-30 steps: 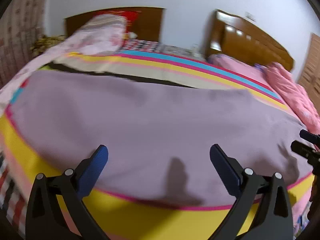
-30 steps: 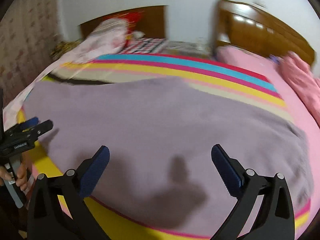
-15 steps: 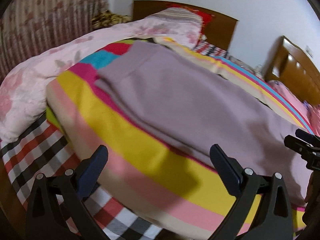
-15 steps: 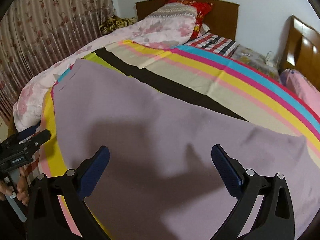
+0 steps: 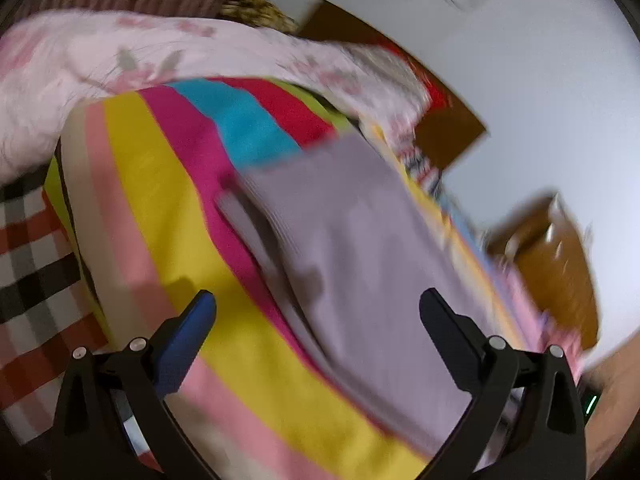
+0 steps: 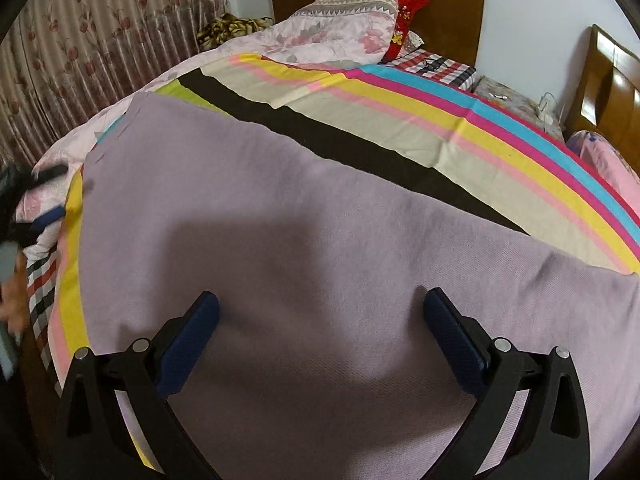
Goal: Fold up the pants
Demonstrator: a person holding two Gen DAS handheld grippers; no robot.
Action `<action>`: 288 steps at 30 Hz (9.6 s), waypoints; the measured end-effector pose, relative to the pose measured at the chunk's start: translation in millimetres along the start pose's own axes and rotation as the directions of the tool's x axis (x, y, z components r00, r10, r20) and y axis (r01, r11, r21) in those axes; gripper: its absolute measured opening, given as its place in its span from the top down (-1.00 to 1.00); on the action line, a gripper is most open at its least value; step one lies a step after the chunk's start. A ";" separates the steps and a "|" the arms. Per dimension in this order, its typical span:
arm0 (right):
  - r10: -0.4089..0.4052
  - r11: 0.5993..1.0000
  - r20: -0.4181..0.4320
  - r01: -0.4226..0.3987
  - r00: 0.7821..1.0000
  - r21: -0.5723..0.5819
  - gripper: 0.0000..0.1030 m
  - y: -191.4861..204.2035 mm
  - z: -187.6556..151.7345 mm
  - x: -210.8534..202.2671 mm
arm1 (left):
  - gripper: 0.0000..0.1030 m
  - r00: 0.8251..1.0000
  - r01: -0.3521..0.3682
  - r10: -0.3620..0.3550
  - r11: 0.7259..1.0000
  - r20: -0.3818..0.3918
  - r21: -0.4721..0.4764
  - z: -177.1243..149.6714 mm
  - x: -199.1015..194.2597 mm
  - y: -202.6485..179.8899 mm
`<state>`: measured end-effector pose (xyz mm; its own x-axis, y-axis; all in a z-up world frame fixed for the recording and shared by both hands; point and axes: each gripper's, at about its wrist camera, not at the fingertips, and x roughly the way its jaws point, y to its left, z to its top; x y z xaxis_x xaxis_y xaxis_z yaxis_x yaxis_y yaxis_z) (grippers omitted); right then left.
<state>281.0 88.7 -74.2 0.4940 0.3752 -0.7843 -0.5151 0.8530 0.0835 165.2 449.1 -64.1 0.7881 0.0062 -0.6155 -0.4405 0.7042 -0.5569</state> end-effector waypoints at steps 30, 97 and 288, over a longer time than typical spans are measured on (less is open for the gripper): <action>0.041 0.999 0.009 -0.041 0.999 0.026 -0.92 -3.3 0.8 -2.2 | 0.61 1.000 -0.027 0.027 0.998 -0.007 -0.056 23.8 51.7 2.9; 0.084 0.819 0.310 -0.243 0.947 0.520 0.74 -133.0 -108.8 -186.5 | -0.95 0.999 0.004 0.025 0.803 -0.040 0.596 -147.9 -3.6 -148.7; -0.306 0.904 -0.023 0.299 0.952 0.307 -0.51 -299.0 -97.2 -137.2 | -0.96 0.889 0.441 -0.056 0.367 -0.454 0.819 -280.9 115.8 -479.7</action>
<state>299.1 -253.1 -51.3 0.6116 0.0871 -0.7864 -0.1032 0.9942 0.0298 347.0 -87.4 -24.9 0.5306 -0.3564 -0.7691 0.5384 0.8425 -0.0191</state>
